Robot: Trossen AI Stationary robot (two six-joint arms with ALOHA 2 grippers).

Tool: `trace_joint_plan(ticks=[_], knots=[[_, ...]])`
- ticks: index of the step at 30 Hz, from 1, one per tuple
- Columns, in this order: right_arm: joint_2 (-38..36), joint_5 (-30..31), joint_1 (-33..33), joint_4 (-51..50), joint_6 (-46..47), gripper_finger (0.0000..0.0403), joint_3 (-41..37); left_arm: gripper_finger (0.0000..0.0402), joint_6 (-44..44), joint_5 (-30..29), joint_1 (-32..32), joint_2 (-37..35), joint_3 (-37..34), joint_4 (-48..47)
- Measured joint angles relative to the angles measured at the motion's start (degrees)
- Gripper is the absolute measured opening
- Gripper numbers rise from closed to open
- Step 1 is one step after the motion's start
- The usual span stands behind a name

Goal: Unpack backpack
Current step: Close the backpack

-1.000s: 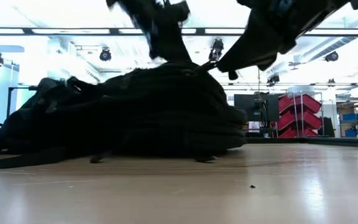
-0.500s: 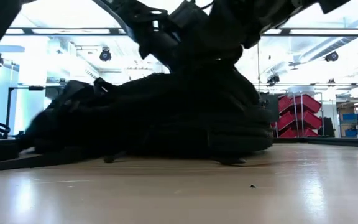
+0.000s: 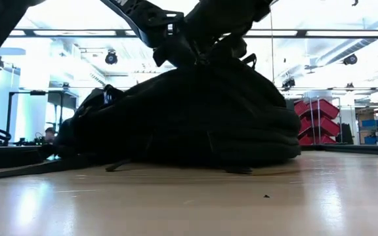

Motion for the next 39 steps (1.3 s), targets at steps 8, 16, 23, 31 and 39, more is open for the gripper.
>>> trace_joint_plan(ticks=[8,16,23,31,39], knots=[[-5.12,-6.53,0.2,-12.12,2.63,0.0,1.79,0.0119,-2.88,-5.85,1.22,2.38,0.09,12.22],[-11.33,1.23,3.04,-17.25,11.14,0.0,-4.36,0.0119,3.79,-10.68,2.46,-10.42,2.43,-3.47],[-20.78,8.22,3.24,-20.88,16.94,0.0,-12.96,0.0119,2.51,-13.37,1.76,-21.87,-1.02,-17.56],[-35.97,15.79,1.7,-29.3,25.52,0.0,-21.32,0.0119,-9.16,-19.89,1.52,-22.83,-14.74,-20.64],[-42.14,14.88,-7.45,-29.26,25.8,0.0,-26.66,0.0119,-29.56,-19.91,-4.25,-23.58,-21.39,-15.23]])
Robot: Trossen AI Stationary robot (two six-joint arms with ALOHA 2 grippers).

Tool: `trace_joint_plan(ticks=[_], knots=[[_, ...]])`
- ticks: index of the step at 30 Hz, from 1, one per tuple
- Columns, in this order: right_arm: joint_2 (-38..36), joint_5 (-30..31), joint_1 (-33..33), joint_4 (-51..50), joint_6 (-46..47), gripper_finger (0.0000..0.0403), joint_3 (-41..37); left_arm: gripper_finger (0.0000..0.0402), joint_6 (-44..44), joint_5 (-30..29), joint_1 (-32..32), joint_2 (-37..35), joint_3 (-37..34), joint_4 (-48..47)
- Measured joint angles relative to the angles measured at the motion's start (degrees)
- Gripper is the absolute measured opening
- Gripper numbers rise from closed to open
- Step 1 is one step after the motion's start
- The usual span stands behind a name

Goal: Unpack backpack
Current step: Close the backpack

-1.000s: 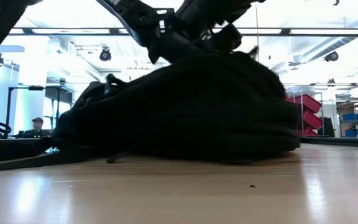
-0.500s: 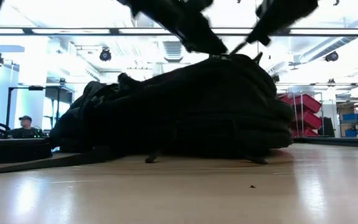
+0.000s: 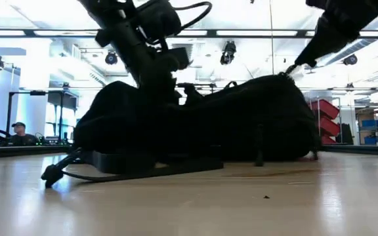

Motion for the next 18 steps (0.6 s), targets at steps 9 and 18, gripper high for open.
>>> trace_joint_plan(ticks=[9,18], knots=[[2.24,0.2,-4.02,4.66,-1.26,0.0,-2.88,0.0119,6.62,-3.22,-1.73,-0.59,15.11,0.75],[-0.44,-1.15,-3.82,5.36,-3.78,0.0,-2.42,0.0119,20.96,8.16,10.29,20.19,37.65,1.24]])
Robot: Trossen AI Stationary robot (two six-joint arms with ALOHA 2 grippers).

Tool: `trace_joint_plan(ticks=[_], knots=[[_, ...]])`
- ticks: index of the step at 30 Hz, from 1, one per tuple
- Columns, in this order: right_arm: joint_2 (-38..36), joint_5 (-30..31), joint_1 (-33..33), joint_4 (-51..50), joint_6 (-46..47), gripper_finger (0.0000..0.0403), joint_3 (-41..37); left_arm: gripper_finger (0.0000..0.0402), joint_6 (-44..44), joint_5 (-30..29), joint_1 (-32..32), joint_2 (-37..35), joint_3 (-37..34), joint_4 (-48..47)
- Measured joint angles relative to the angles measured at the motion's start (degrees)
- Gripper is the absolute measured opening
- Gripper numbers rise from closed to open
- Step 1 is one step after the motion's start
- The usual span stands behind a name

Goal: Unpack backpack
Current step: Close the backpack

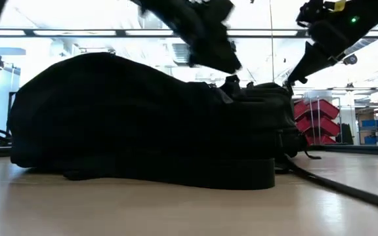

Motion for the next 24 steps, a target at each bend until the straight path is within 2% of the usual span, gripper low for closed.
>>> trace_joint_plan(ticks=[3,6,12,21,24], knots=[[-0.6,-2.1,-0.02,0.13,-0.42,0.0,-0.08,0.0119,1.12,4.21,3.04,8.86,6.99,-1.24],[0.33,-2.84,1.28,1.12,0.85,0.0,-0.59,0.0119,0.67,9.08,4.66,14.86,13.71,-1.02],[6.54,-6.09,6.81,14.56,1.69,0.0,-4.28,0.0119,-0.66,11.55,5.88,24.19,23.49,-5.53],[19.57,-8.55,12.87,31.7,0.24,0.0,-2.6,0.0119,-1.0,12.38,5.79,26.25,25.51,-6.65],[22.88,-9.28,12.78,32.31,-1.71,0.0,-0.39,0.0119,-1.08,11.73,5.82,26.25,25.37,-6.68]])
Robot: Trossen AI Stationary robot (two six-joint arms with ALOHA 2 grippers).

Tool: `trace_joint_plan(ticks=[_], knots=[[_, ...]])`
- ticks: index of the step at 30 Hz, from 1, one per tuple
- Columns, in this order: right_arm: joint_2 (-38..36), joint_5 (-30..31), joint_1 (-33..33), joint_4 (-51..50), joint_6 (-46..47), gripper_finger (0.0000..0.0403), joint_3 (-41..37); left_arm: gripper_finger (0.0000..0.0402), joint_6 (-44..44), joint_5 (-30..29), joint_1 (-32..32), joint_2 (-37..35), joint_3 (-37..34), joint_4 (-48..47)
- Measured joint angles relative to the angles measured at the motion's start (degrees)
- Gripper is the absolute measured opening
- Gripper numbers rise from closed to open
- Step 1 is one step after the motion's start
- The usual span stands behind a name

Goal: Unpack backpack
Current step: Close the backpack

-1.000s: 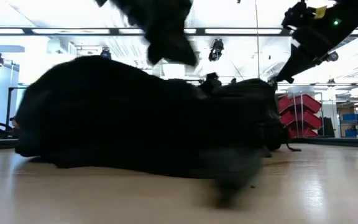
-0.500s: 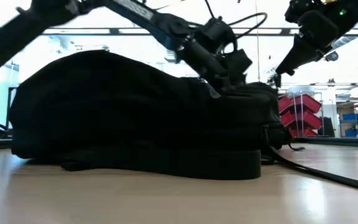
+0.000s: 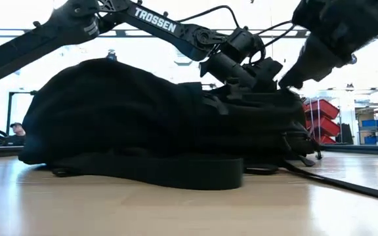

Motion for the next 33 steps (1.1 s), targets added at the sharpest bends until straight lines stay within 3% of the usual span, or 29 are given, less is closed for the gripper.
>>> trace_joint_plan(ticks=[6,11,17,25,29,33], knots=[[4.65,0.81,-0.75,3.74,-4.72,0.0,5.09,0.0119,-0.17,-0.57,0.09,0.0,-0.4,0.62],[13.25,-5.04,-2.94,7.52,-8.49,0.0,11.11,0.0119,-0.36,-0.97,0.17,0.04,-0.5,1.57],[19.25,-4.15,-2.23,3.11,-10.62,0.0,17.8,0.0119,1.73,0.66,0.28,-0.46,-0.36,1.45],[8.52,3.69,1.19,-3.92,-9.34,0.0024,14.75,0.0119,4.12,-1.11,0.07,-6.08,-1.09,-1.58],[-0.74,4.49,2.89,-5.45,-7.94,0.0051,10.5,0.0119,5.52,-5.83,-0.26,-10.51,-1.59,-3.04],[-8.81,5.29,3.04,-11.49,-7.16,0.0082,7.13,0.0119,5.83,-6.03,-0.4,-13.77,-1.62,-6.36]])
